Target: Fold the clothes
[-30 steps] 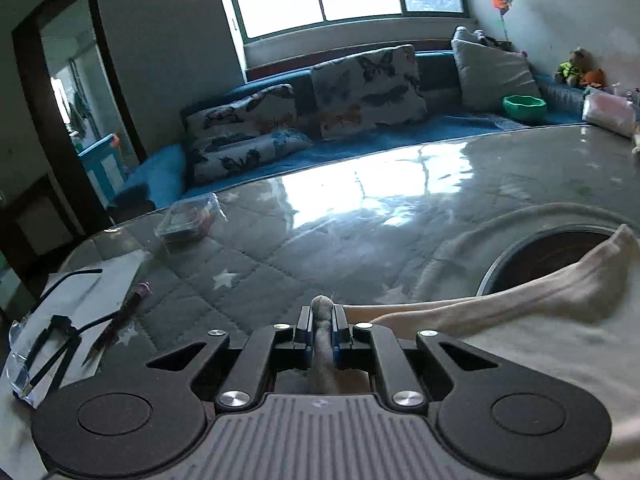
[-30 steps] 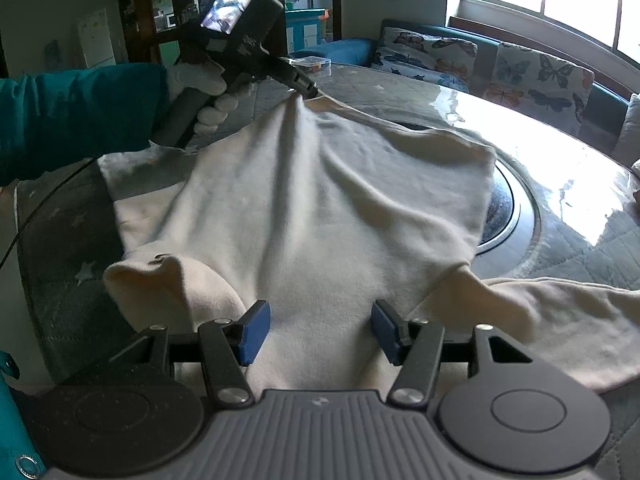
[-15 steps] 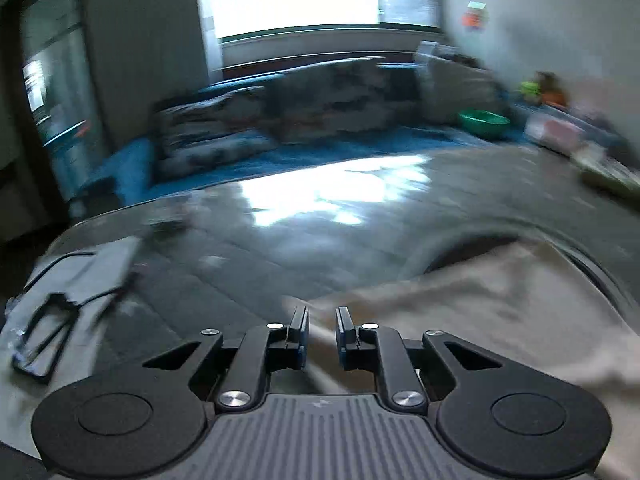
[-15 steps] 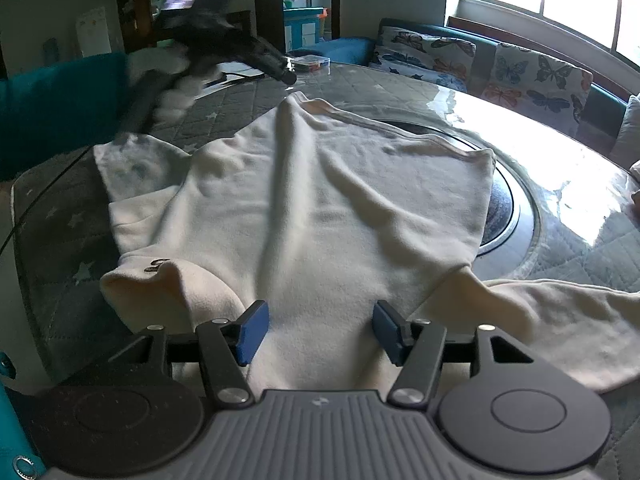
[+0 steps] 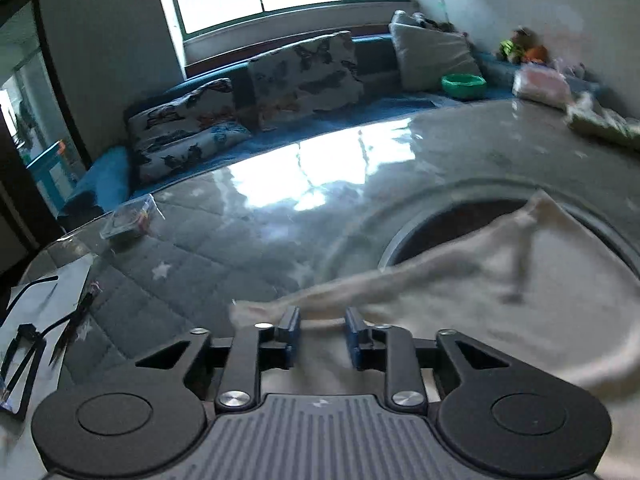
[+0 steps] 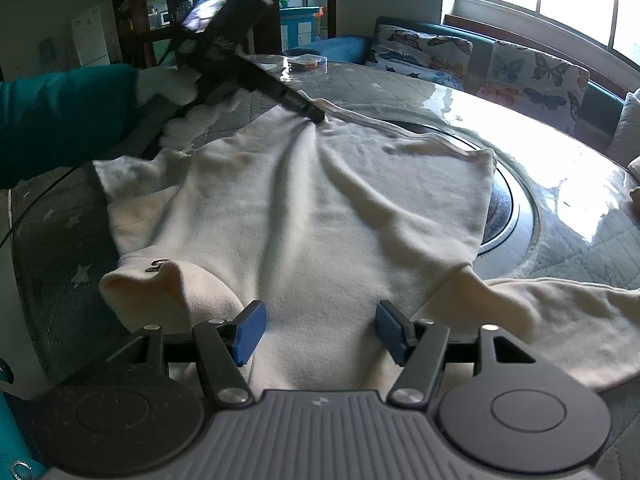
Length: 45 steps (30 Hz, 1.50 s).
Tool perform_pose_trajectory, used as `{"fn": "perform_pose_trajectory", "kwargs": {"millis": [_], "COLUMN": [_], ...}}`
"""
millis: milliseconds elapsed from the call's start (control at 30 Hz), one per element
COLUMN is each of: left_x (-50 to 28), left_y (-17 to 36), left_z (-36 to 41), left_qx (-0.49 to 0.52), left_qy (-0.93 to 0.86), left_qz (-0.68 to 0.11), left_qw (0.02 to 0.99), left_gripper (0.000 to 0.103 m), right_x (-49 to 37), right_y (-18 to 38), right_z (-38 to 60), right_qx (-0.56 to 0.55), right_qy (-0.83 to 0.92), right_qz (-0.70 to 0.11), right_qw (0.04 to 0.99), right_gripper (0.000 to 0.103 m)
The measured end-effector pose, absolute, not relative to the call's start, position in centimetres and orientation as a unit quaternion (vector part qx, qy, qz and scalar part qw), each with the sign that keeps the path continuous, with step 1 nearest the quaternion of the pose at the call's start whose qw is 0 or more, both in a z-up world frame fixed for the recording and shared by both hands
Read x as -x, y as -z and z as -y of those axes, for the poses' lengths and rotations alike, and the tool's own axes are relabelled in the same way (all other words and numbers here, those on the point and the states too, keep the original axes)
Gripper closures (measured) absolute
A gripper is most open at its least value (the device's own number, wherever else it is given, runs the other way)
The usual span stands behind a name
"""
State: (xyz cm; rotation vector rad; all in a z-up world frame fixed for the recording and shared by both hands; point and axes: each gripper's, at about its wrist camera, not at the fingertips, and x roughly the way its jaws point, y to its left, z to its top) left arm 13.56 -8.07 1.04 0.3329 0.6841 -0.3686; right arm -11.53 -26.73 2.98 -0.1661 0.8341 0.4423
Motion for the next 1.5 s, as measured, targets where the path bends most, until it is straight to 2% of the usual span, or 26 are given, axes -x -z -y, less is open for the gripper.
{"fn": "perform_pose_trajectory", "kwargs": {"millis": [267,367,600,767,833,1000,1200,1433,1467,1500], "left_x": [-16.1,-17.3,-13.2,-9.3,-7.7,-3.2,1.7,2.6,2.6,2.7], "left_y": [-0.8,-1.0,-4.5,-6.2,-6.6,-6.4,-3.5,-2.0,-1.9,-1.9], "left_z": [9.2,8.6,4.8,-0.6,-3.5,-10.1,-14.2,-14.8,-14.6,-14.5], "left_qx": [-0.183,-0.156,-0.145,-0.139,-0.130,-0.107,-0.077,-0.054,-0.051,-0.047], "left_qy": [0.140,0.118,0.129,0.077,0.046,-0.015,-0.043,-0.050,-0.045,-0.040], "left_qz": [-0.314,-0.335,-0.313,-0.314,-0.314,-0.324,-0.363,-0.366,-0.365,-0.363], "left_qw": [0.921,0.922,0.930,0.936,0.940,0.940,0.928,0.928,0.929,0.930], "left_gripper": [0.075,0.076,0.074,0.066,0.057,0.053,0.049,0.051,0.056,0.072], "right_x": [11.7,11.8,11.7,11.7,11.7,11.7,11.8,12.2,12.4,12.5], "right_y": [-2.9,-2.9,-2.9,-2.8,-2.8,-2.7,-2.9,-3.9,-4.1,-4.3], "right_z": [27.0,27.0,26.9,26.5,26.4,26.2,25.9,26.1,26.3,26.5], "right_qx": [0.077,0.077,0.077,0.075,0.074,0.074,0.072,0.063,0.061,0.059], "right_qy": [-0.218,-0.219,-0.217,-0.210,-0.205,-0.195,-0.181,-0.165,-0.162,-0.158], "right_qz": [-0.397,-0.397,-0.397,-0.397,-0.395,-0.394,-0.394,-0.383,-0.381,-0.379], "right_qw": [0.888,0.888,0.888,0.891,0.892,0.895,0.898,0.907,0.908,0.910], "right_gripper": [0.039,0.039,0.036,0.035,0.035,0.034,0.034,0.034,0.034,0.034]}}
